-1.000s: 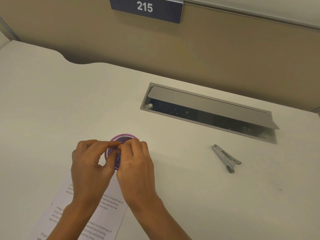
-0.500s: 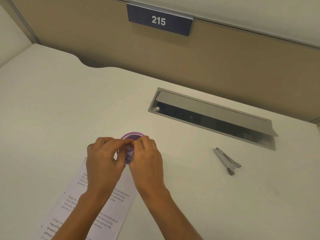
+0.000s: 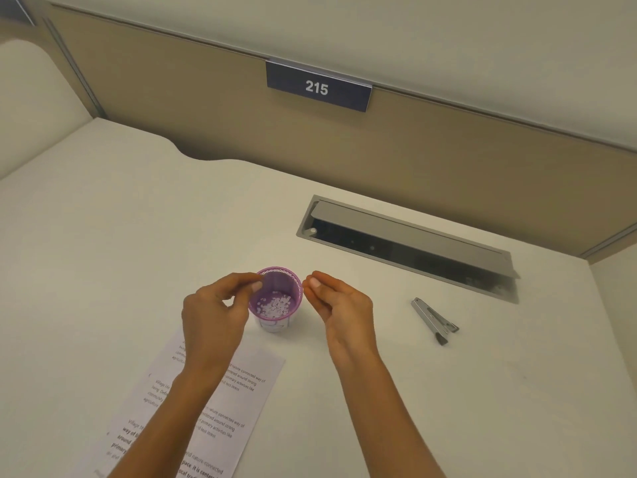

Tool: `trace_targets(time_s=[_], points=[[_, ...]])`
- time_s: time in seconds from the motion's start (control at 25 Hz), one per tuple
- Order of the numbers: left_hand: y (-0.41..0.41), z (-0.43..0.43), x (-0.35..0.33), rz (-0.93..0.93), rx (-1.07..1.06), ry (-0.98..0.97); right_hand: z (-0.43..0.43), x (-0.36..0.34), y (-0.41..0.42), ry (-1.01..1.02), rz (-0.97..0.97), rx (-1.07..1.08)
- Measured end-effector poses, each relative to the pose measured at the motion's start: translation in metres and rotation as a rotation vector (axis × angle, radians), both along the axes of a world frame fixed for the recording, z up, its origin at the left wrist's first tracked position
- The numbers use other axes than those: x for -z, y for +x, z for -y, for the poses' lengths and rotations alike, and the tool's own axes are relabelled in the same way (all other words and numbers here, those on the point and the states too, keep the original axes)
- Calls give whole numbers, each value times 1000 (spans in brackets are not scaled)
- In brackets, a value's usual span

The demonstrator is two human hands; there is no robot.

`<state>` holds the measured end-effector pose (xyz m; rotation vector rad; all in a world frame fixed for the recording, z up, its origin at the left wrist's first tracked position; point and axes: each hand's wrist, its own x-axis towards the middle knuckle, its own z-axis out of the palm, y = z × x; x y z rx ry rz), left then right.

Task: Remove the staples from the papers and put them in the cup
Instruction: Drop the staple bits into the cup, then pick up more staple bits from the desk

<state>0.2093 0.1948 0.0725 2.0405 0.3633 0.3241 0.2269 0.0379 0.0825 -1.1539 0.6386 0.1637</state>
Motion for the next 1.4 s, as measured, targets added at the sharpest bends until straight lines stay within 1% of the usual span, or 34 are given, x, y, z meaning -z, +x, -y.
trace_targets(time_s=[0.12,0.16,0.24,0.28,0.4,0.52,0.64,0.76,0.88,1.0,1.04,1.12,1.2,1.28,1.4], points=[[-7,3,-17,-73,-5,-367,17,-12,-16,280,-33,96],[-10,5,-22,-104,15,-452,22,-14,-23,336,-35,113],[-21,17,-30,-149,54,-524,32,-20,-38,400,-32,130],[-27,25,-33,-154,66,-519,38,-21,-47,413,-33,136],[-49,57,-37,-127,138,-427,62,-21,-72,406,-35,156],[-71,103,-26,-126,320,-324,98,-12,-96,372,-36,216],[-93,162,-2,-185,519,-183,146,5,-120,311,-40,302],[-108,218,28,-235,635,-44,196,22,-141,224,-49,372],[-112,266,51,-249,697,101,241,40,-154,114,-77,428],[-101,308,68,-206,711,215,281,58,-158,-74,-110,417],[-95,320,73,-185,713,259,292,64,-156,-178,-124,399],[-83,341,83,-131,730,380,312,73,-150,-494,-171,327],[-71,360,93,-91,743,491,326,80,-142,-795,-199,210],[-60,375,101,-65,736,589,336,88,-132,-985,-204,112],[-47,389,109,-27,684,660,342,101,-117,-1151,-165,6]])
